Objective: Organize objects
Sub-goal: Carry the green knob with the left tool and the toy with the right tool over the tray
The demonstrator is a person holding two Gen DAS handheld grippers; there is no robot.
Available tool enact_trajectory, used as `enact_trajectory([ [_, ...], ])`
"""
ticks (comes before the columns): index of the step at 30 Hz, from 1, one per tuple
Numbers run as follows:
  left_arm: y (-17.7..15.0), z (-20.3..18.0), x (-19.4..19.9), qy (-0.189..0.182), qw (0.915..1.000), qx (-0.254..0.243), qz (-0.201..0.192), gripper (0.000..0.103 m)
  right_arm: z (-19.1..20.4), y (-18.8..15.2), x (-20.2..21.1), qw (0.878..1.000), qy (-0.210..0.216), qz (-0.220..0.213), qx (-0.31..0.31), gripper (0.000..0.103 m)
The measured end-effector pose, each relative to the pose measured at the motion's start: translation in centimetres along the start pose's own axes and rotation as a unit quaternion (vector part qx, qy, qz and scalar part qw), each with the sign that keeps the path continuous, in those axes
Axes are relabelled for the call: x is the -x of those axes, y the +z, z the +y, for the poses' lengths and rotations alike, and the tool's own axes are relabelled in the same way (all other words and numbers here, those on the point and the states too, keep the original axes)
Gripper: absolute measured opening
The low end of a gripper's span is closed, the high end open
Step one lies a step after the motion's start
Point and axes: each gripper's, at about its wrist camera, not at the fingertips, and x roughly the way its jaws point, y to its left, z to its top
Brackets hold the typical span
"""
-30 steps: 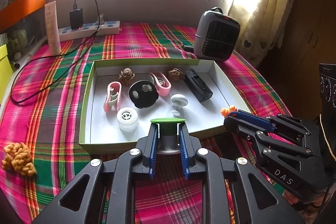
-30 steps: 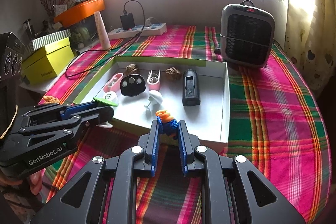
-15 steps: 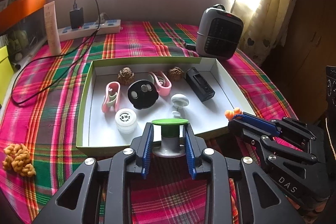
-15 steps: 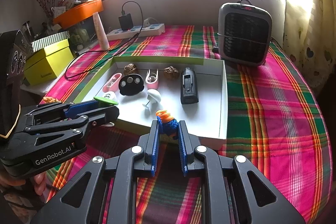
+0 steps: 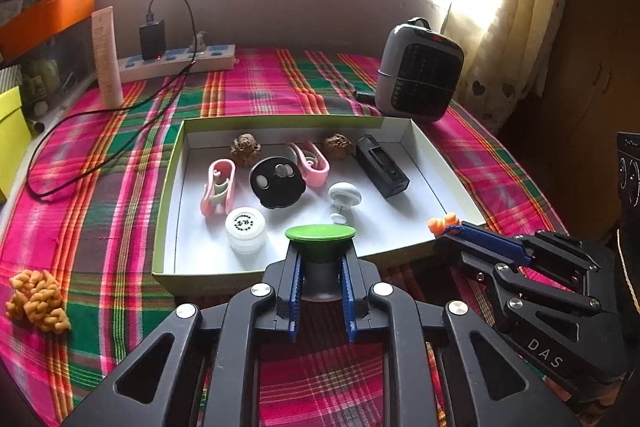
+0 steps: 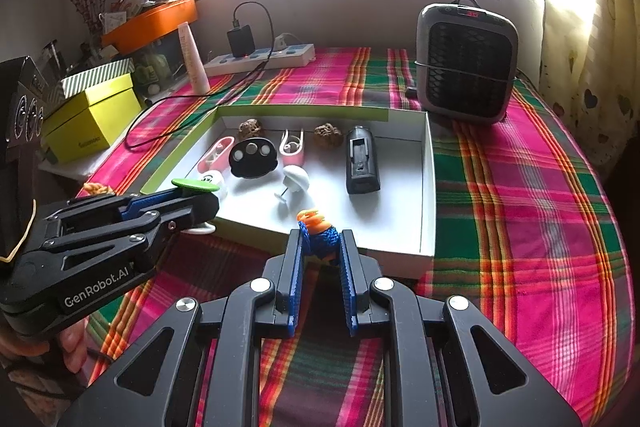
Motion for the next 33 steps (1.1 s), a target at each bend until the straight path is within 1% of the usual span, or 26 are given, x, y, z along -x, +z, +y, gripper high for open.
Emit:
enact_trajectory([
  [8, 0.0, 0.3, 0.9, -0.002, 0.9999, 0.007, -0.012, 0.015, 0.1, 0.1, 0.2, 1.000, 0.000, -0.002, 0.002, 0.018],
  [18, 1.0, 0.6, 1.7, -0.004, 0.9997, 0.011, -0.024, 0.015, 0.2, 0.7, 0.7, 1.000, -0.001, -0.010, 0.006, 0.018],
  [29, 2.8, 0.7, 0.4, -0.015, 0.9996, 0.014, -0.020, 0.015, -0.2, 2.4, -0.1, 1.000, -0.001, -0.015, 0.008, 0.018],
  [33, 3.3, 0.8, -0.3, -0.019, 0.9996, 0.017, -0.016, 0.015, -0.6, 2.9, -1.0, 1.000, 0.002, -0.008, 0.004, 0.018],
])
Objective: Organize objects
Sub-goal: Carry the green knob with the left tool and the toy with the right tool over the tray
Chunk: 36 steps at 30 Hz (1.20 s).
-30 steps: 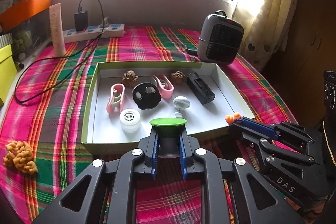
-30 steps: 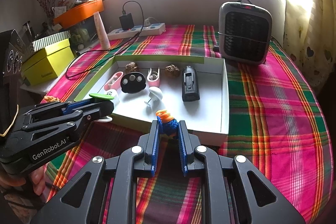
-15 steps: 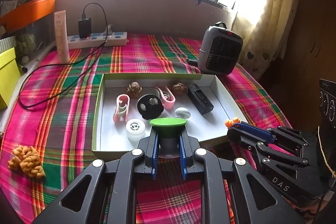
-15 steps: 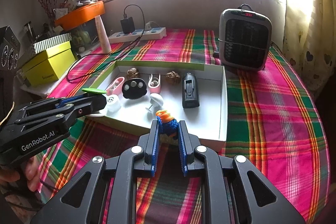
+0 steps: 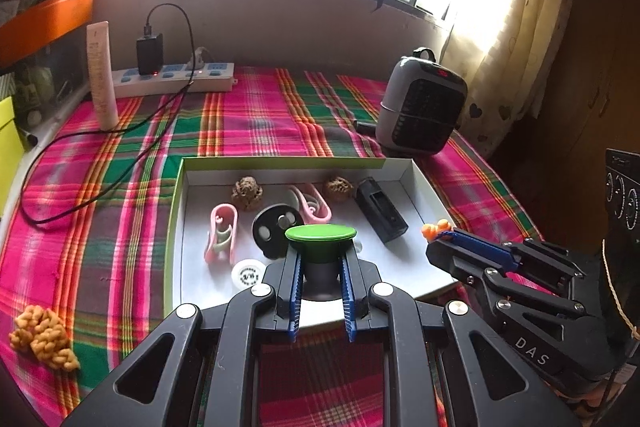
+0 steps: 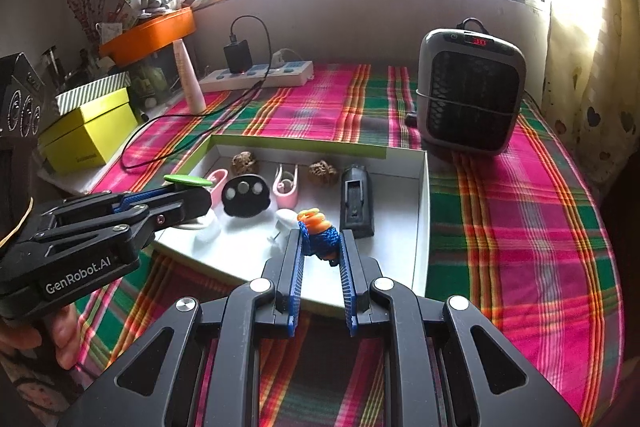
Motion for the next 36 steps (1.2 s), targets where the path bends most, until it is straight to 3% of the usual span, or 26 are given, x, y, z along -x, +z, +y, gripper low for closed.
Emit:
enact_trajectory([
  [18, 0.8, 1.5, -4.0, 0.005, 0.9996, 0.007, 0.026, 0.015, -1.1, 1.6, -4.9, 0.999, 0.011, 0.041, -0.004, 0.018],
  [36, 0.3, 1.9, -5.8, 0.011, 0.9987, 0.010, 0.049, 0.015, 0.1, 2.6, -6.7, 0.998, 0.012, 0.050, 0.023, 0.018],
])
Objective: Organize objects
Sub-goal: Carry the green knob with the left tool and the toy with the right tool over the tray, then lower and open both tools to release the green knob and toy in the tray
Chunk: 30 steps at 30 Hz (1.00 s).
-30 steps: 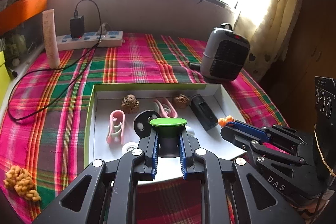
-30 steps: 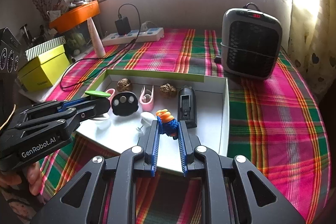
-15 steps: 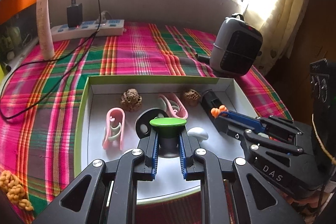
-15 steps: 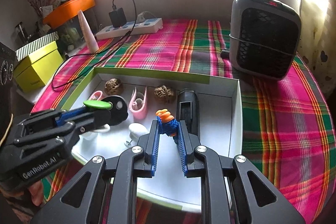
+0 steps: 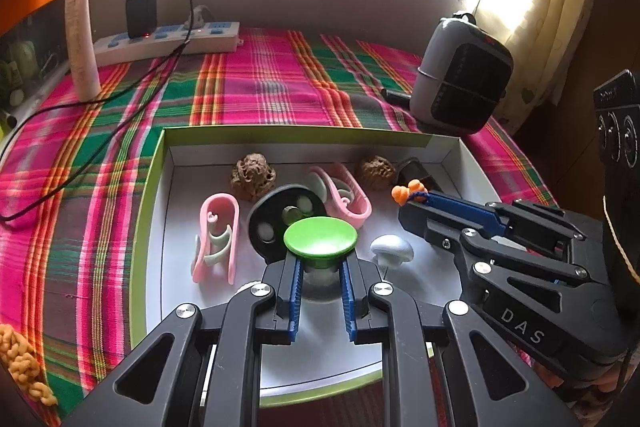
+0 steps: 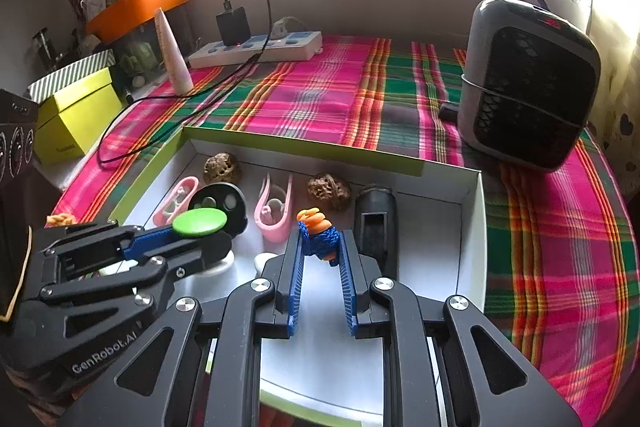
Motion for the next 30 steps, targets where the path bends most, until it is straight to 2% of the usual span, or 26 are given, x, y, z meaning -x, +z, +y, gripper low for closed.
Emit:
enact_trajectory([
  [19, -0.1, 0.1, -0.4, 0.004, 1.0000, 0.001, 0.006, 0.016, 0.2, 0.0, -1.3, 1.000, -0.002, 0.017, 0.006, 0.019],
  [22, -0.1, 0.1, -0.4, 0.003, 1.0000, 0.003, 0.007, 0.019, 0.2, 0.1, -1.3, 1.000, 0.001, 0.017, 0.004, 0.021],
  [25, -0.1, 0.1, -0.4, 0.013, 0.9999, 0.001, 0.006, 0.025, 0.2, 0.1, -1.3, 1.000, 0.004, 0.015, 0.002, 0.027],
  [30, -0.2, 0.5, -0.3, 0.013, 0.9999, 0.005, 0.007, 0.027, 0.2, 0.1, -1.3, 1.000, 0.003, 0.015, -0.003, 0.032],
])
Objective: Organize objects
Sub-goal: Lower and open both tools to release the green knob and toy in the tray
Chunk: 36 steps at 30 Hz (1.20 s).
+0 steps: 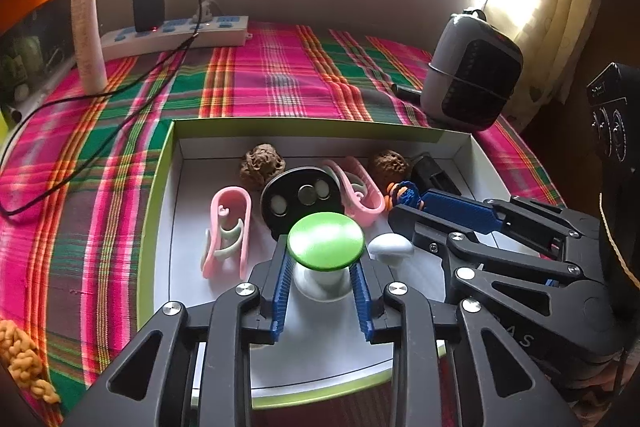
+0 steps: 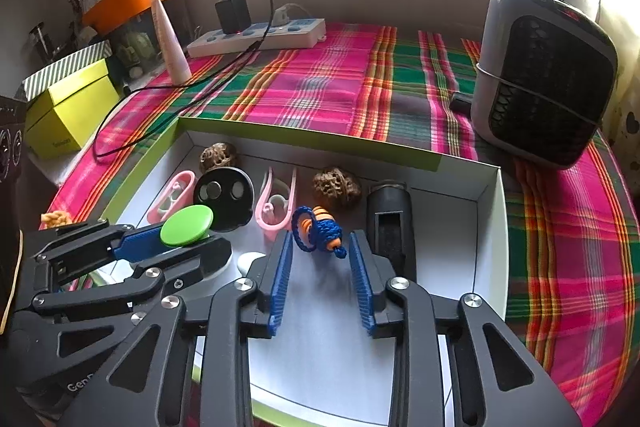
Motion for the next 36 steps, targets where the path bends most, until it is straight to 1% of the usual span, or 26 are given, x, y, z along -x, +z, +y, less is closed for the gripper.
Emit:
enact_trajectory([
  [4, -0.1, 0.1, 0.1, 0.000, 1.0000, 0.000, 0.001, 0.028, 0.1, -0.1, 0.1, 1.000, -0.001, 0.000, -0.001, 0.033],
  [8, -0.2, 0.1, 0.3, 0.000, 1.0000, 0.001, 0.000, 0.028, 0.2, -0.2, 0.4, 1.000, -0.002, -0.003, -0.001, 0.037],
  [12, -0.4, 0.2, 0.8, 0.004, 1.0000, 0.002, -0.004, 0.032, 0.2, -0.3, 0.8, 1.000, -0.003, -0.007, -0.005, 0.038],
  [16, -0.6, 0.1, 1.3, 0.014, 0.9998, 0.000, -0.010, 0.039, 0.3, -0.4, 1.4, 1.000, -0.007, -0.014, -0.005, 0.038],
  [20, -0.8, -0.1, 1.8, 0.020, 0.9997, -0.004, -0.014, 0.041, 0.3, -0.7, 2.0, 1.000, -0.008, -0.018, -0.008, 0.038],
  [25, -1.0, -0.3, 3.0, 0.029, 0.9992, -0.005, -0.029, 0.043, 0.7, -1.0, 3.0, 0.999, -0.012, -0.029, -0.008, 0.038],
  [28, -1.3, -0.7, 4.2, 0.047, 0.9977, -0.016, -0.048, 0.045, 0.8, -1.4, 3.7, 0.999, -0.012, -0.035, -0.011, 0.039],
  [30, -1.4, -0.7, 4.6, 0.042, 0.9978, -0.014, -0.049, 0.046, 0.9, -1.6, 4.2, 0.999, -0.011, -0.039, -0.013, 0.039],
  [33, -1.8, -0.9, 5.3, 0.056, 0.9967, -0.019, -0.055, 0.047, 1.2, -2.0, 4.9, 0.999, -0.016, -0.047, -0.012, 0.039],
  [36, -2.3, -0.9, 6.0, 0.050, 0.9970, -0.015, -0.056, 0.047, 1.5, -2.4, 5.7, 0.998, -0.019, -0.052, -0.014, 0.039],
])
